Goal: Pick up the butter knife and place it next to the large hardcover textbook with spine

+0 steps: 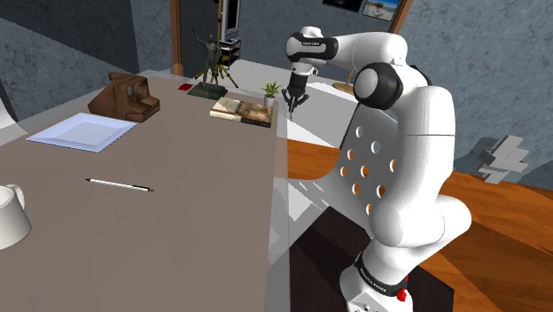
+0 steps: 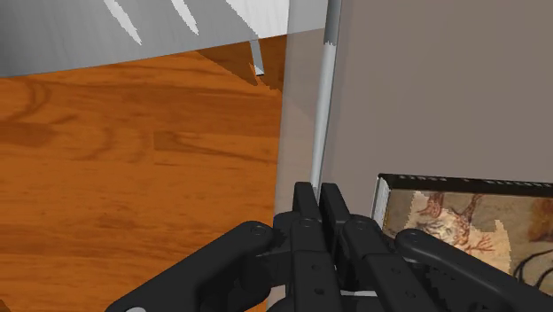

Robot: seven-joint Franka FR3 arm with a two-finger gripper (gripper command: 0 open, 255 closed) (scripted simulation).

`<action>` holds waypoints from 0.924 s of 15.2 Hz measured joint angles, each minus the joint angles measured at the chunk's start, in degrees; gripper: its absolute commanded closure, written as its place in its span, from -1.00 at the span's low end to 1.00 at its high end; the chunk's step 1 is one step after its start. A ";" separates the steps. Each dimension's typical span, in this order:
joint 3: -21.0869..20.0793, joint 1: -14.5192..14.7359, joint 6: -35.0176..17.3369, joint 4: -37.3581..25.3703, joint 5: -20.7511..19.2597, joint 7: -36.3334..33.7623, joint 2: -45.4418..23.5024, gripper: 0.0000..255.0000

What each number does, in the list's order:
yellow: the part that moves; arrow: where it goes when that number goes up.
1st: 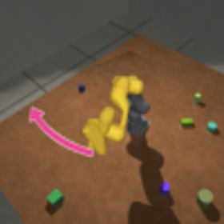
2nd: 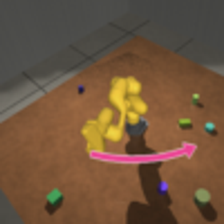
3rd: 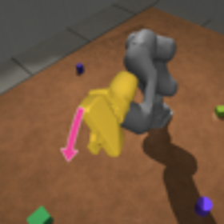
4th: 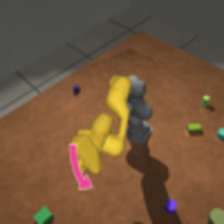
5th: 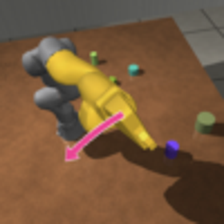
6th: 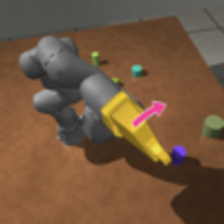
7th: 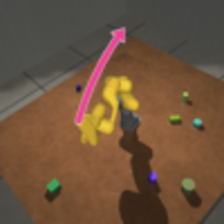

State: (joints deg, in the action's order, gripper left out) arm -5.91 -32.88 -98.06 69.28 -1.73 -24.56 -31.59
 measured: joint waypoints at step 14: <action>0.20 -0.35 -9.15 7.02 -0.17 0.38 -2.16 1.00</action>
State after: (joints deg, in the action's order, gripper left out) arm -5.71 -33.23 -107.21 76.29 -1.90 -24.18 -33.75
